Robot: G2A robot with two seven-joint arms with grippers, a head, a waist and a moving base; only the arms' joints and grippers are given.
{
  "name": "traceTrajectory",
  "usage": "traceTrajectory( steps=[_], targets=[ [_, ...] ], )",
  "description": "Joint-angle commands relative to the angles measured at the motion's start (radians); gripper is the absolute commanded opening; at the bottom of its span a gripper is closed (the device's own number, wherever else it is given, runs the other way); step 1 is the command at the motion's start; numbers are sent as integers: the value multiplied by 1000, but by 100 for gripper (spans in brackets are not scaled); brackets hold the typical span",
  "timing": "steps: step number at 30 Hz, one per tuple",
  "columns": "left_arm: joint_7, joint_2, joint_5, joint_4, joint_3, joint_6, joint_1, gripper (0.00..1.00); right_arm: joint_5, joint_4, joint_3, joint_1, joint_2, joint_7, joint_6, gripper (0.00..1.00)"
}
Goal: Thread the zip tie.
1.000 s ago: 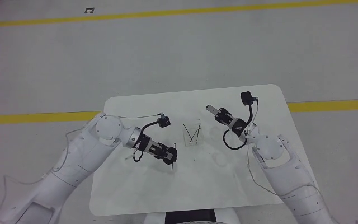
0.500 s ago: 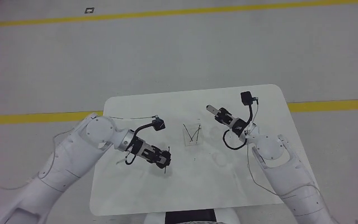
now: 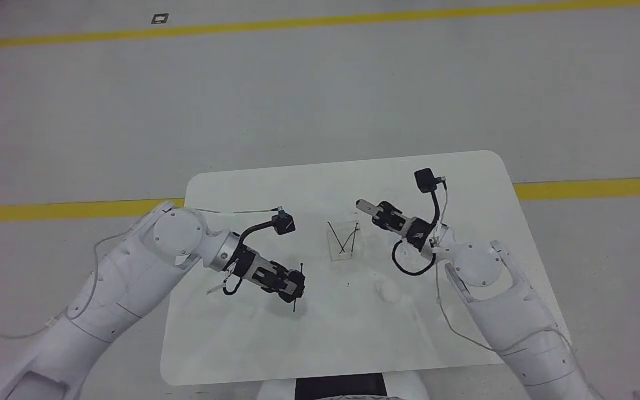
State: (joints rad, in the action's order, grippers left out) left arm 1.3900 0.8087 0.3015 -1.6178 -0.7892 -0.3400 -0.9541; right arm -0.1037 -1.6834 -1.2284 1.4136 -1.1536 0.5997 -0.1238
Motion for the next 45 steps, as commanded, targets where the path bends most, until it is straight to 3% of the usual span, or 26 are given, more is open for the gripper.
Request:
traceTrajectory(
  steps=[1,7,15,18,27,36,45],
  targets=[
    [0,0,0,0,0,0,0,0,18,11,18,-13,-2,38,-4,100],
    [0,0,0,0,0,0,0,0,152,76,68,-69,-8,202,-58,100],
    [0,0,0,0,0,0,0,0,152,76,68,-69,-8,202,-58,100],
    [0,0,0,0,0,0,0,0,242,82,93,-72,-13,251,-63,100],
    [0,0,0,0,0,0,0,0,415,168,188,-166,-32,424,-76,100],
    [0,0,0,0,0,0,0,0,416,170,191,-168,-33,424,-77,100],
    [0,0,0,0,0,0,0,0,434,189,257,-200,-47,414,-73,100]
  ],
)
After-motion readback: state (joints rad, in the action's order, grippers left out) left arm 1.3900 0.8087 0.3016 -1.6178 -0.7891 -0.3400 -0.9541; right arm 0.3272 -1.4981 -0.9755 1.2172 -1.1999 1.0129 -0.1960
